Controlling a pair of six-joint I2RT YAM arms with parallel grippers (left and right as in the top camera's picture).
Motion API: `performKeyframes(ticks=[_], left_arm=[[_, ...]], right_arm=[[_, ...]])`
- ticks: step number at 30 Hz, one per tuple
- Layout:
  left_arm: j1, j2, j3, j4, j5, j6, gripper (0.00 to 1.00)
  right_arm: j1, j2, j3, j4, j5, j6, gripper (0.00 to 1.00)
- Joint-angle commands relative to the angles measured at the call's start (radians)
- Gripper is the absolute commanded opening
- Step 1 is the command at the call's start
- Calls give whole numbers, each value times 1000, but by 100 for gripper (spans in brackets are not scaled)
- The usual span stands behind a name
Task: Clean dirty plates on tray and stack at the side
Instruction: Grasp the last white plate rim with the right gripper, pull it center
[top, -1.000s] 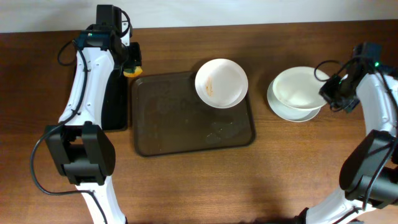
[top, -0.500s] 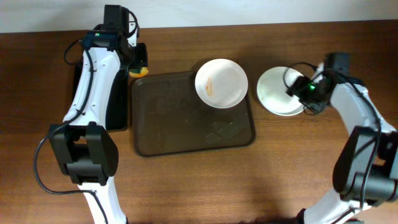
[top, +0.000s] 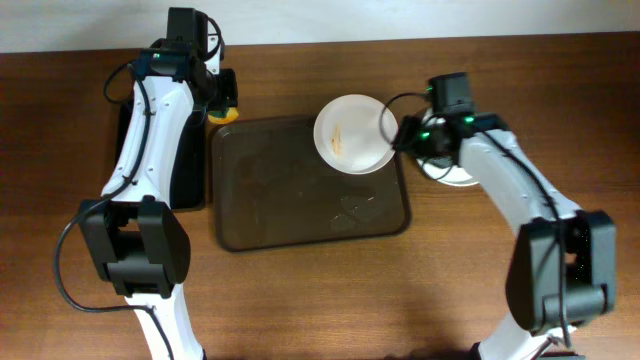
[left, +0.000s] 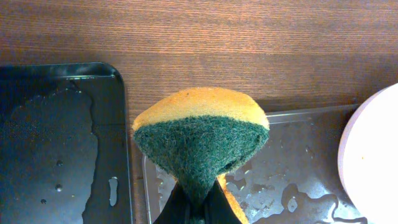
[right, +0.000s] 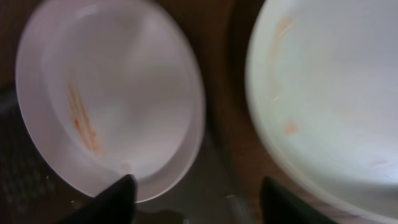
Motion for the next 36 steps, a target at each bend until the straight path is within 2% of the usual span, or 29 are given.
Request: performKeyframes(ticks=[1, 9, 13, 16, 21, 23, 24, 27, 31, 33, 36], left_arm=[[-6, 5, 8, -5, 11, -12, 0], [-6, 5, 8, -5, 11, -12, 1], [-6, 5, 8, -5, 11, -12, 1], [-6, 5, 8, -5, 11, -12, 0], [-6, 5, 8, -5, 11, -12, 1], [-6, 5, 8, -5, 11, -12, 0], [-6, 5, 8, -5, 11, -12, 1], [-6, 5, 8, -5, 11, -12, 1], [-6, 5, 8, -2, 11, -12, 1], [-6, 5, 8, -2, 11, -12, 1], [-6, 5, 8, -1, 11, -12, 1]], right_arm=[[64, 79, 6, -4, 12, 161, 48], [137, 181, 6, 11, -42, 285, 48], [168, 211, 7, -15, -120, 283, 48], [237, 210, 14, -24, -148, 240, 40], [372, 210, 55, -127, -180, 197, 40], [381, 210, 85, -137, -172, 171, 40], [376, 210, 110, -147, -164, 139, 41], [333, 210, 214, -205, -146, -45, 60], [228, 211, 293, -185, -71, -307, 72], [185, 223, 293, -116, -60, -428, 72], [173, 281, 336, -121, -111, -592, 72]])
